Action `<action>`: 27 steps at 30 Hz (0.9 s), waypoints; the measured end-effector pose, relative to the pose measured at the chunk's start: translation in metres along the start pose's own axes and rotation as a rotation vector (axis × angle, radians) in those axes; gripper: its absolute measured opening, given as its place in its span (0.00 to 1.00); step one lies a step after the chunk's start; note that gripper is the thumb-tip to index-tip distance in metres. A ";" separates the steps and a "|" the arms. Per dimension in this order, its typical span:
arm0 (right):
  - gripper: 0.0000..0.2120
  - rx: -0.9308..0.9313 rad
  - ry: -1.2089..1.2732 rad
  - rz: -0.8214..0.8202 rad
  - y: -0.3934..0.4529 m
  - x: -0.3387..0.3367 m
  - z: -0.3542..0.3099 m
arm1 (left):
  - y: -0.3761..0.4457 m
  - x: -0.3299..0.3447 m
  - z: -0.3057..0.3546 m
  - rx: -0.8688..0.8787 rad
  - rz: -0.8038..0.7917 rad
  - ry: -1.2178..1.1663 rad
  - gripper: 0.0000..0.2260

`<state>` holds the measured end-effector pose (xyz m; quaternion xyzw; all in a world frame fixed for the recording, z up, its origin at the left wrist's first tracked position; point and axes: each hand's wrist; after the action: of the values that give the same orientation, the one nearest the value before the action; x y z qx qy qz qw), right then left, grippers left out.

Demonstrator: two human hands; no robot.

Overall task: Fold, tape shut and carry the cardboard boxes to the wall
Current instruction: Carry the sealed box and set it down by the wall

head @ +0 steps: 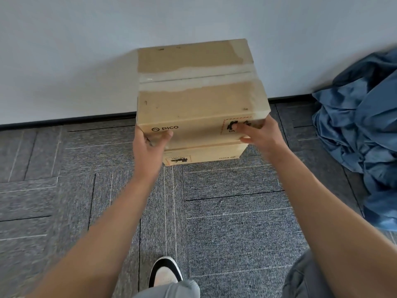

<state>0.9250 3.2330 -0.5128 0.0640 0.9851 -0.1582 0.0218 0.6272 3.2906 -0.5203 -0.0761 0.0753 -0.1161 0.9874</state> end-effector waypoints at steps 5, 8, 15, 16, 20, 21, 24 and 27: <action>0.29 0.000 0.001 0.007 -0.006 -0.002 0.005 | -0.004 0.002 -0.001 0.020 0.009 -0.006 0.26; 0.29 -0.009 -0.001 0.013 -0.009 -0.001 0.008 | -0.006 0.003 0.000 0.016 0.006 -0.023 0.24; 0.26 -0.023 0.003 0.009 -0.010 0.000 0.009 | -0.006 0.002 0.000 0.017 0.007 -0.027 0.24; 0.27 -0.020 0.005 0.012 -0.010 0.000 0.010 | -0.006 0.002 0.000 0.014 0.005 -0.027 0.24; 0.27 -0.027 0.007 0.018 -0.008 0.000 0.011 | -0.003 0.000 -0.002 0.001 -0.010 -0.025 0.25; 0.27 -0.028 0.010 0.020 -0.008 0.000 0.011 | -0.003 -0.001 -0.003 -0.006 -0.010 -0.023 0.26; 0.30 -0.023 0.014 0.018 -0.008 0.000 0.011 | -0.001 -0.002 -0.003 -0.022 -0.010 -0.013 0.27; 0.34 -0.015 0.017 0.023 -0.007 0.002 0.011 | 0.001 -0.003 0.000 -0.026 -0.013 0.004 0.25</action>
<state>0.9220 3.2237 -0.5213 0.0764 0.9856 -0.1499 0.0156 0.6243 3.2921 -0.5198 -0.0894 0.0782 -0.1217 0.9854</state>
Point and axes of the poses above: each hand's wrist, its own y-axis towards the middle knuckle, its own x-axis out of the palm, z = x × y, and after that the axes turned 12 degrees about -z, right-handed
